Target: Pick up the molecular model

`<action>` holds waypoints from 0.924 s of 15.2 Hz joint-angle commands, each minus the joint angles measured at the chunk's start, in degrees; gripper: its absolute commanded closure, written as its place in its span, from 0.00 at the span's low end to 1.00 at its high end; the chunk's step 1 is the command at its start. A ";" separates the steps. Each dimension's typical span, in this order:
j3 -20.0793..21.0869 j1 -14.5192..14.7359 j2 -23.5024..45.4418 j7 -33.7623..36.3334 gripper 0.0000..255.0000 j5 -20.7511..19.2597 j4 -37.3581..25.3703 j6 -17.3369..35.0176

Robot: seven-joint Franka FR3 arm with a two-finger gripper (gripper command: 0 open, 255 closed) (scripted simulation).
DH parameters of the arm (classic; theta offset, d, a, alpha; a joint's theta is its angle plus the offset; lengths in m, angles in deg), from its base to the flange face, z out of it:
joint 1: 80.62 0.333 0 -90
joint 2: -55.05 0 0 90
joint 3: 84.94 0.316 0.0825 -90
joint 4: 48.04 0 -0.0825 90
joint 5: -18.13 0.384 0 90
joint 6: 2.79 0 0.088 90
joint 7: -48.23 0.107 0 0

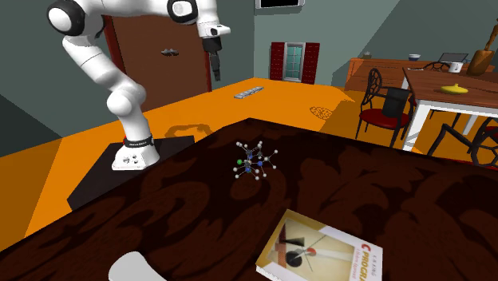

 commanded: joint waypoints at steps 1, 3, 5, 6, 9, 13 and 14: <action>-1.59 -0.60 3.15 -1.66 0.00 -0.63 -1.07 1.47; -3.22 -1.21 6.32 -3.40 0.00 -1.10 -2.40 2.67; -4.81 -1.79 9.63 -5.16 0.00 -1.39 -3.96 3.79; -5.59 -2.08 11.34 -6.04 0.00 -1.47 -4.83 4.31; -7.84 -2.95 16.63 -8.74 0.00 -1.41 -7.79 5.71; -10.58 -4.24 24.13 -12.46 0.00 -0.60 -12.56 7.11; -11.20 -4.61 26.07 -13.40 0.00 -0.27 -13.91 7.36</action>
